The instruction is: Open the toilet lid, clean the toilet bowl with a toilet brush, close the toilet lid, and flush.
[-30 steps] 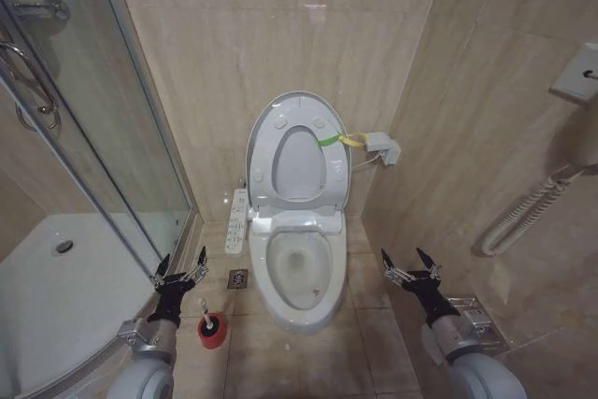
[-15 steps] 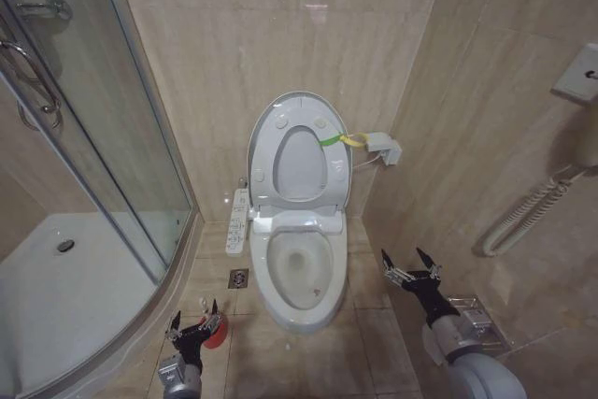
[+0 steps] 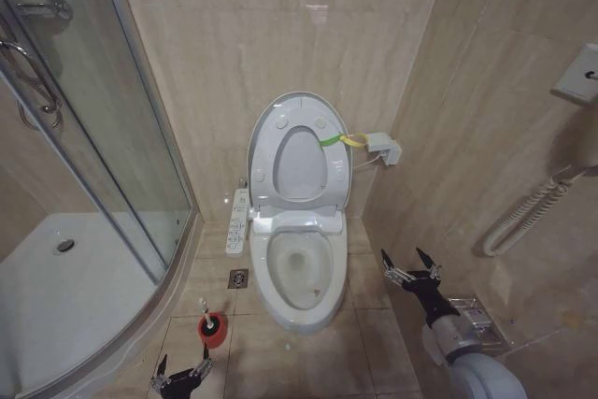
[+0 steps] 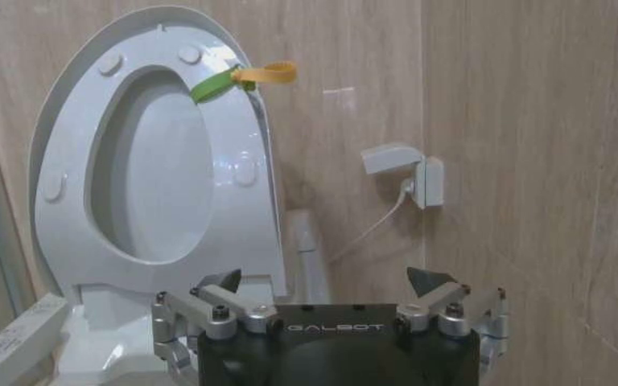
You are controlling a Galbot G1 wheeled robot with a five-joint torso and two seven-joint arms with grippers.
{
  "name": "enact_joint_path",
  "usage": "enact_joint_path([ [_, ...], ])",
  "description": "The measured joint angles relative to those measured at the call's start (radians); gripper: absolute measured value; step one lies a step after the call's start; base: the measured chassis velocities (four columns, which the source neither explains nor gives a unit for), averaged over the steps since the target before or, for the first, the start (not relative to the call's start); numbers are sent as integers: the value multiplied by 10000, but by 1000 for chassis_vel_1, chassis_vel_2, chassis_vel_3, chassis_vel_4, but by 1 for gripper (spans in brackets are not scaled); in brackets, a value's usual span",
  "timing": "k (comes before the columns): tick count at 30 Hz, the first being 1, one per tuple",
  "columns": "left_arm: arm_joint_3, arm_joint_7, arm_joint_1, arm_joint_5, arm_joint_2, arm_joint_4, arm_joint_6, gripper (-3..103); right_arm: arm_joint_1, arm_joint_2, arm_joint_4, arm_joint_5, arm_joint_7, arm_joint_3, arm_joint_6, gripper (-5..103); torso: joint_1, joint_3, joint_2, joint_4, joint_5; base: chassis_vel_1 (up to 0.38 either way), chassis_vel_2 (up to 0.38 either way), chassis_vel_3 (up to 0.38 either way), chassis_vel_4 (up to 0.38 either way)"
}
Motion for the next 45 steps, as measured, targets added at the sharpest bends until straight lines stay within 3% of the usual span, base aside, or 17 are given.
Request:
enact_joint_path([
  [3,-177,1452,-146,-243,156,501,-1313,100,1,0,0,0,0,0,0,100,0,0,0,2,0,0,0,0,0],
  [4,-177,1452,-146,-243,156,501,-1313,100,1,0,0,0,0,0,0,100,0,0,0,2,0,0,0,0,0],
  [7,-403,2202,-447,-580,260,1159,-1952,100,0,0,0,0,-1,0,0,100,0,0,0,-1,-2,0,0,0,0],
  [11,-608,2433,-630,-1025,326,1800,-2092,100,0,0,1,0,-1,0,0,100,1,0,0,1,-1,0,0,0,0],
  [24,-1035,2880,-1419,-996,498,3104,-2504,100,0,0,0,-1,0,0,0,100,1,0,-2,1,-1,0,0,0,0],
  [45,-418,4064,-3628,-1591,470,5425,-3467,100,0,0,0,0,0,0,0,100,1,1,-2,1,-1,0,0,0,0],
])
